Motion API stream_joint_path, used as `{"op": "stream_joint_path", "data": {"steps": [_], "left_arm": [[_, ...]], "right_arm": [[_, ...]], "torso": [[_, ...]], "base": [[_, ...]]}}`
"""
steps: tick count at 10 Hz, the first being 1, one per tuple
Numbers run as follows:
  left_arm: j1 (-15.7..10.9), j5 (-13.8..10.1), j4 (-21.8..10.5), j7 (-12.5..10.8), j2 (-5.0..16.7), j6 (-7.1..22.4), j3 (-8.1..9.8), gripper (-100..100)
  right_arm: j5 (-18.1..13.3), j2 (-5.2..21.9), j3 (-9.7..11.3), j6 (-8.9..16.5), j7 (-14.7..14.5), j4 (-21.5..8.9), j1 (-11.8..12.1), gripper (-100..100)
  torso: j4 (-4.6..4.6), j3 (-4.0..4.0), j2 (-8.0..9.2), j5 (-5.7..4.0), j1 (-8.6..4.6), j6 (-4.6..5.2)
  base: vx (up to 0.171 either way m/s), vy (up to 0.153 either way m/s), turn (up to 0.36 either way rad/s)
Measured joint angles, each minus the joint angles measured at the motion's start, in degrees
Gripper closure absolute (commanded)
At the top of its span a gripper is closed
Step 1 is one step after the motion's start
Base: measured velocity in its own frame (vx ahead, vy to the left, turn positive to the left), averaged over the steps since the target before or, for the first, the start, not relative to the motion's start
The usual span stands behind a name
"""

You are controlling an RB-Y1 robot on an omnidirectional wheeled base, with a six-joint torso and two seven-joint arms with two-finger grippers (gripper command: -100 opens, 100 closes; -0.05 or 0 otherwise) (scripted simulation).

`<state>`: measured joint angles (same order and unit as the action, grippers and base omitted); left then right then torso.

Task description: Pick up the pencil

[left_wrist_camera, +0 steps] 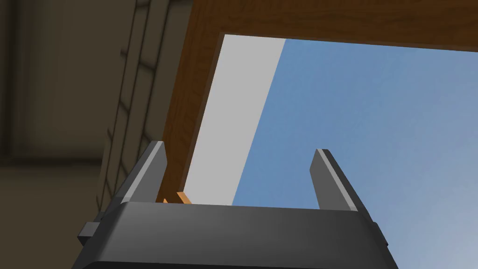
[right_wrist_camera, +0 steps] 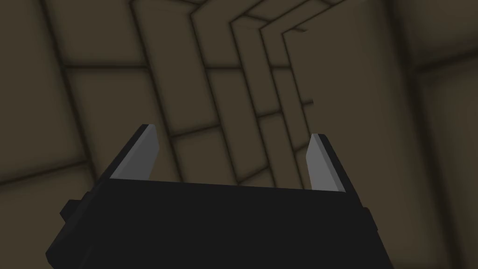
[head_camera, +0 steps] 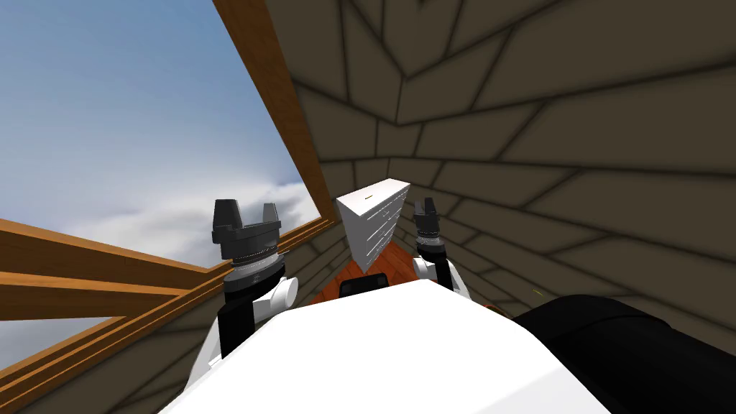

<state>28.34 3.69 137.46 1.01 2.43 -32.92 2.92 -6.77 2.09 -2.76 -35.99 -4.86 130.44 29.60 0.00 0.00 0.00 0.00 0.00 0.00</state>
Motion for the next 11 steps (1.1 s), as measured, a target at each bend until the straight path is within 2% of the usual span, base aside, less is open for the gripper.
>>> {"op": "stream_joint_path", "data": {"steps": [2,4,6,9,11], "left_arm": [[0.0,0.0,0.0,0.0,0.0,0.0,0.0,0],[0.0,0.0,0.0,0.0,0.0,0.0,0.0,0],[0.0,0.0,0.0,0.0,0.0,0.0,0.0,0],[0.0,0.0,0.0,0.0,0.0,0.0,0.0,0],[0.0,0.0,0.0,0.0,0.0,0.0,0.0,0]], "right_arm": [[-0.1,1.7,-1.2,-1.5,-0.3,-0.8,1.9,-100],[-0.1,3.5,-3.3,-3.6,-0.4,-1.9,4.3,-100],[-0.4,5.3,-6.0,-5.1,-0.5,-2.7,7.3,-100],[-1.1,7.3,-9.7,-9.1,-1.0,-5.0,12.0,-100],[-1.7,8.8,-12.5,-11.9,-1.1,-6.3,16.2,-100]], "torso": [[0.05,0.14,0.25,-0.02,-0.1,-0.01],[0.08,0.2,0.35,-0.04,-0.17,-0.01],[0.09,0.22,0.37,-0.03,-0.14,-0.02],[0.07,0.16,0.27,-0.03,-0.14,0.02],[0.06,0.14,0.24,-0.03,-0.14,-0.02]], "base": [[-0.079,-0.032,0.146],[-0.086,-0.029,0.203],[-0.091,-0.022,0.291],[-0.063,-0.017,0.184],[-0.067,-0.011,0.352]]}}
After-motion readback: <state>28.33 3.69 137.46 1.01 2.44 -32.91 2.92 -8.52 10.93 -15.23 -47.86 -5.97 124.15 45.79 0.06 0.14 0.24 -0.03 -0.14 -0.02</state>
